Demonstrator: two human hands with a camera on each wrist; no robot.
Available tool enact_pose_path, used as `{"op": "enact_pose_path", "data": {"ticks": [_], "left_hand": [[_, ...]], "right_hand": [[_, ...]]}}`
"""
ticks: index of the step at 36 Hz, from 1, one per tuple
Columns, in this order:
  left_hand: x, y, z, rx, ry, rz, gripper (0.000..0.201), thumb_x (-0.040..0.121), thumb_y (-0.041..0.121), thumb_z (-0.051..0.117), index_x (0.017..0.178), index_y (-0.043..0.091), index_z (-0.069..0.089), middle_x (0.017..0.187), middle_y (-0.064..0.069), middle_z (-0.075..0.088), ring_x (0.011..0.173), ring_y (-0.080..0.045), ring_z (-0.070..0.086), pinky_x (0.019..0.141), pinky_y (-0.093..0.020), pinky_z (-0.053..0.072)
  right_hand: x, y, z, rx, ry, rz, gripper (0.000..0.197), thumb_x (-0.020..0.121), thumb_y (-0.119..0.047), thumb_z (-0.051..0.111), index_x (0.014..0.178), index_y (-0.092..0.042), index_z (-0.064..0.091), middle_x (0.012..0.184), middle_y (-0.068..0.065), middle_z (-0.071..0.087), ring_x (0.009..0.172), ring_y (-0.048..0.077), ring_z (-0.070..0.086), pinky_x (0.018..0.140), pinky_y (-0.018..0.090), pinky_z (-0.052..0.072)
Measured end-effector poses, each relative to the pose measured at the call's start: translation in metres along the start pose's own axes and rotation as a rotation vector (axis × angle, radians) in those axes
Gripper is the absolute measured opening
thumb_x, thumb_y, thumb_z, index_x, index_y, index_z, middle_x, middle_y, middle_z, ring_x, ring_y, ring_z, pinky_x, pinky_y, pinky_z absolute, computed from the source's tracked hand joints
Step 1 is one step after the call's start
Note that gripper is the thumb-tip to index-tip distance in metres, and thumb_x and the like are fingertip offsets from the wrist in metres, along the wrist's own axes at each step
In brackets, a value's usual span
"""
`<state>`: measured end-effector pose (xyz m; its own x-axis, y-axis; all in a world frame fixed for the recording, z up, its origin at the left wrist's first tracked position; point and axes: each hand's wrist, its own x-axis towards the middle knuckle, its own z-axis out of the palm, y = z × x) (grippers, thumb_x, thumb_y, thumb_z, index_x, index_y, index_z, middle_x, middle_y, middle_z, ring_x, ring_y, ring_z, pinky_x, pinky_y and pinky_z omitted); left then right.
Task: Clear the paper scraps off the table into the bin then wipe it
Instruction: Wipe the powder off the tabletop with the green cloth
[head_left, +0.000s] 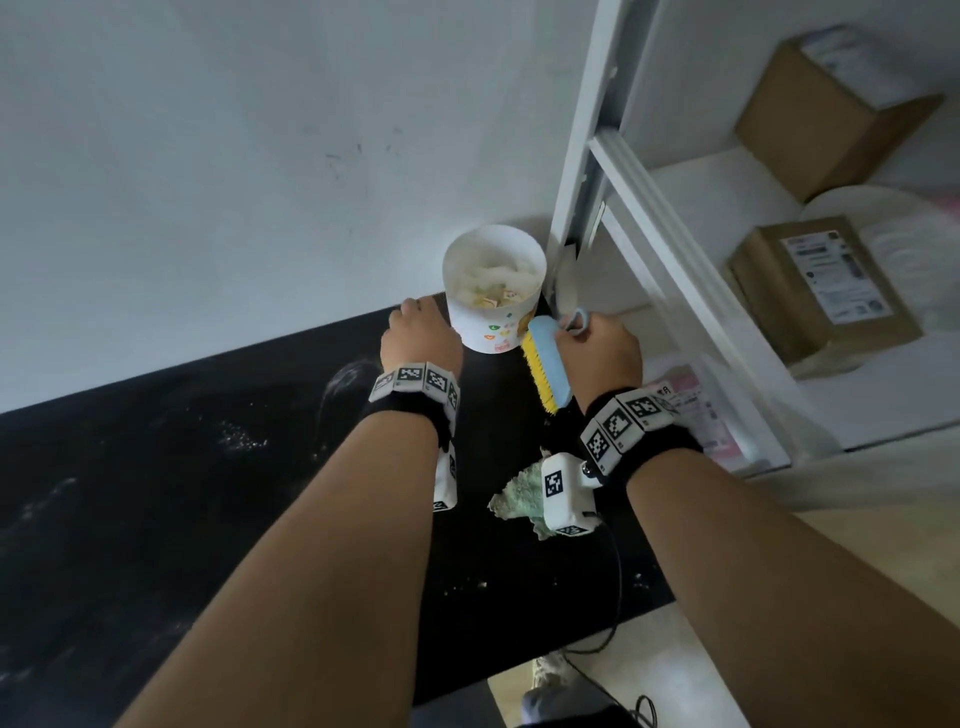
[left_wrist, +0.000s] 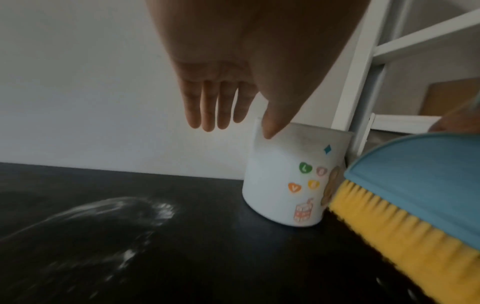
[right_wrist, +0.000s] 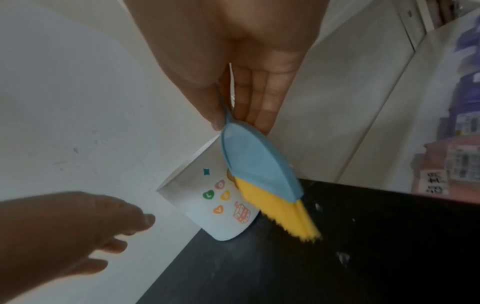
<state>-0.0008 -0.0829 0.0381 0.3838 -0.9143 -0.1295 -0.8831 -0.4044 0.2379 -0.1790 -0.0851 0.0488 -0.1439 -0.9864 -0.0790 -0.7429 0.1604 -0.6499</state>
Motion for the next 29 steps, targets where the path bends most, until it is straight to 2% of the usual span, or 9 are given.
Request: {"op": "enact_pose_path", "data": {"ticks": [3,8,11,14,17,19,22,24,29], "left_hand": [[-0.019,-0.012,0.009,0.049,0.022,0.012,0.039,0.093,0.025,0.051,0.128,0.008,0.046,0.130,-0.010,0.049,0.119,-0.028,0.047,0.095,-0.039,0.041],[-0.042,-0.030,0.025,0.133,0.039,0.027,0.055,0.094,0.034,0.053,0.139,0.010,0.036,0.144,-0.010,0.037,0.131,-0.028,0.038,0.109,-0.040,0.031],[-0.049,-0.037,0.032,0.139,0.054,0.003,0.060,0.094,0.038,0.052,0.143,0.010,0.032,0.149,-0.010,0.032,0.137,-0.028,0.031,0.114,-0.043,0.026],[-0.052,-0.043,0.037,0.145,0.050,-0.024,0.065,0.095,0.040,0.051,0.147,0.010,0.027,0.154,-0.010,0.025,0.143,-0.028,0.024,0.118,-0.044,0.019],[-0.051,-0.049,0.041,0.160,0.032,-0.033,0.066,0.096,0.041,0.049,0.149,0.011,0.026,0.156,-0.011,0.023,0.144,-0.028,0.022,0.119,-0.044,0.017],[-0.048,-0.052,0.045,0.152,0.025,-0.029,0.064,0.095,0.041,0.050,0.147,0.011,0.029,0.154,-0.011,0.026,0.142,-0.028,0.025,0.119,-0.044,0.018],[-0.045,-0.054,0.048,0.141,0.017,-0.031,0.063,0.095,0.041,0.050,0.146,0.010,0.030,0.152,-0.012,0.029,0.141,-0.029,0.027,0.119,-0.044,0.019],[-0.044,-0.055,0.049,0.137,0.002,-0.036,0.065,0.095,0.041,0.049,0.148,0.009,0.027,0.154,-0.013,0.026,0.143,-0.029,0.023,0.120,-0.043,0.017],[-0.042,-0.056,0.051,0.128,-0.012,-0.048,0.066,0.096,0.041,0.049,0.149,0.009,0.025,0.155,-0.013,0.024,0.144,-0.029,0.021,0.120,-0.043,0.015]], "right_hand": [[-0.007,0.005,0.003,0.049,-0.031,-0.004,0.011,0.088,-0.021,0.060,0.079,-0.016,0.059,0.071,0.000,0.052,0.071,0.020,0.048,0.065,0.025,0.032],[-0.013,0.012,0.011,0.123,-0.126,0.044,0.013,0.083,-0.021,0.068,0.086,-0.009,0.066,0.082,0.006,0.064,0.075,0.021,0.056,0.068,0.026,0.042],[-0.011,0.017,0.025,0.205,-0.133,0.141,0.014,0.078,-0.021,0.073,0.080,-0.011,0.064,0.085,0.010,0.070,0.080,0.029,0.067,0.077,0.040,0.057],[-0.007,0.025,0.040,0.235,-0.155,0.203,0.019,0.074,-0.022,0.075,0.079,-0.011,0.061,0.087,0.012,0.069,0.082,0.032,0.068,0.077,0.049,0.057],[0.000,0.029,0.049,0.227,-0.151,0.249,0.028,0.074,-0.023,0.077,0.090,-0.006,0.061,0.094,0.013,0.068,0.087,0.031,0.066,0.081,0.047,0.056],[0.004,0.031,0.050,0.235,-0.132,0.297,0.033,0.076,-0.022,0.076,0.098,-0.005,0.058,0.102,0.013,0.066,0.095,0.032,0.064,0.084,0.042,0.055],[0.011,0.039,0.053,0.205,-0.109,0.360,0.035,0.083,-0.019,0.071,0.107,-0.005,0.051,0.112,0.013,0.062,0.102,0.029,0.062,0.072,0.027,0.042],[0.012,0.044,0.055,0.194,-0.089,0.373,0.034,0.085,-0.016,0.068,0.111,-0.005,0.048,0.115,0.013,0.062,0.103,0.029,0.062,0.069,0.026,0.038],[0.015,0.053,0.064,0.082,-0.091,0.363,0.040,0.086,-0.011,0.063,0.121,0.000,0.046,0.125,0.020,0.054,0.109,0.035,0.059,0.072,0.028,0.040]]}}
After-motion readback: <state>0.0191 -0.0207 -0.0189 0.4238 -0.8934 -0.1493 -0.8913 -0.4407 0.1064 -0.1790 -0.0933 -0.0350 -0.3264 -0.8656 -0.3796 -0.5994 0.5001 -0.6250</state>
